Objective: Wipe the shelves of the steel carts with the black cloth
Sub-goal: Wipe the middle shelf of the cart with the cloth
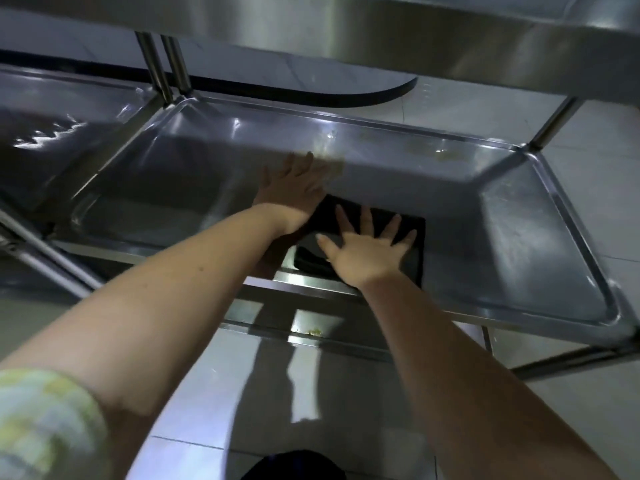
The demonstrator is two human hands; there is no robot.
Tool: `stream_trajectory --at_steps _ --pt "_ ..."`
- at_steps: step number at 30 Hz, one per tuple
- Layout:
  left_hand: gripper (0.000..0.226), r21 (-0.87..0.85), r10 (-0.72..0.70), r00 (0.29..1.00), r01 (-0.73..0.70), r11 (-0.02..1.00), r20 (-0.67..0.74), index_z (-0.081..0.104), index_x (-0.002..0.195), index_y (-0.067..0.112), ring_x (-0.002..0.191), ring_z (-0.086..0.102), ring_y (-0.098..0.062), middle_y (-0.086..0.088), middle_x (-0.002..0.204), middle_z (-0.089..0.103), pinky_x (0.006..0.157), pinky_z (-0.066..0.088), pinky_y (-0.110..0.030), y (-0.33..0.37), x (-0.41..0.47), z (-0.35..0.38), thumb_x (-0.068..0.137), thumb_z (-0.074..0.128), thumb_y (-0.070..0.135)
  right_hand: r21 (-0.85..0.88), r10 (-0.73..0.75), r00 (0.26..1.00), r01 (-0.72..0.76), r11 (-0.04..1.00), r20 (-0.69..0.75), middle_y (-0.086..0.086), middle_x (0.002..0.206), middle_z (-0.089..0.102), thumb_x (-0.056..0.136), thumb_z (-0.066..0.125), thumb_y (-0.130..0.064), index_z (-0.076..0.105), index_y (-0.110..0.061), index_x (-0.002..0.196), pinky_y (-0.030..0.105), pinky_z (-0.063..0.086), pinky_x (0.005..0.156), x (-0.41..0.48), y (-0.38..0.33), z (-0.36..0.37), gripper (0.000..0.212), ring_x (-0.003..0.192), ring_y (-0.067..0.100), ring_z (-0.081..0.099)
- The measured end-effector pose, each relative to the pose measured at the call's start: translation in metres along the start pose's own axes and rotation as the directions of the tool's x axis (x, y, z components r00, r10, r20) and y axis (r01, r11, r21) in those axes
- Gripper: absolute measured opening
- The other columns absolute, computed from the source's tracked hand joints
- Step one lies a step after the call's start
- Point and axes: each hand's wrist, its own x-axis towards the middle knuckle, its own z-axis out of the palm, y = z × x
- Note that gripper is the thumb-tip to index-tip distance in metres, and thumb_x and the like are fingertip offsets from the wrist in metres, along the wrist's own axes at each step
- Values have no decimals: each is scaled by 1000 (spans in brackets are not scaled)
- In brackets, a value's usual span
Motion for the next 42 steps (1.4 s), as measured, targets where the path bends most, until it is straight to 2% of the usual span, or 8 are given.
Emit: stream_trajectory --at_steps 6,10,13,16,22,30,35,42 --pt "52 -49 -110 990 106 993 -86 26 152 34 151 -2 -21 4 164 11 120 -3 -46 -30 -22 -11 102 39 36 62 -110 991 105 993 76 -3 162 -14 96 23 -62 -8 -46 151 69 -16 106 15 -70 -5 64 140 52 -22" --pt "57 31 -47 992 51 998 -113 26 153 30 150 4 -28 -1 163 17 120 0 -47 -16 -38 5 100 44 39 330 -94 970 166 929 -224 -5 164 7 103 34 -37 14 -34 155 49 -1 119 18 0 -19 56 148 40 -2" --pt "57 169 82 997 -80 982 -7 18 153 41 151 -1 -25 4 164 12 116 -8 -59 14 -45 24 100 35 51 226 19 982 24 974 -190 -9 163 12 104 32 -37 17 -35 154 53 2 119 45 58 -23 53 148 40 1" --pt "63 181 -66 988 40 983 141 0 149 56 149 -16 -31 12 163 -8 106 -15 -71 31 -39 40 91 18 74 81 3 992 8 997 -129 -10 163 8 103 24 -47 15 -37 154 57 1 117 64 80 -11 53 148 39 0" --pt "69 247 -113 992 95 964 62 -5 149 56 147 -16 -41 8 164 -11 102 -11 -79 17 43 45 87 11 80 -39 -1 978 -8 999 -210 -12 163 2 102 19 -49 5 -41 154 55 -2 117 73 84 6 54 148 39 0" --pt "70 215 -137 990 125 969 39 3 151 52 148 -12 -39 6 165 -5 103 -9 -78 15 143 40 88 13 80 -61 -7 979 -6 998 -204 -14 163 -2 102 14 -51 -3 -45 152 55 -4 118 77 86 7 53 148 37 -4" --pt "67 234 -102 988 74 969 112 -2 150 53 147 -14 -39 6 164 -10 103 -9 -78 15 117 35 90 14 77 -24 0 978 -6 1000 -209 -14 163 -1 103 14 -49 2 -45 153 56 -3 118 76 87 5 52 149 37 -4" --pt "67 244 -75 966 13 970 248 -12 143 62 146 -23 -34 13 160 -21 105 -14 -74 19 -27 34 85 14 82 6 7 979 -6 1000 -205 -14 163 1 103 17 -49 8 -44 152 57 -2 117 75 88 4 51 148 39 -3"
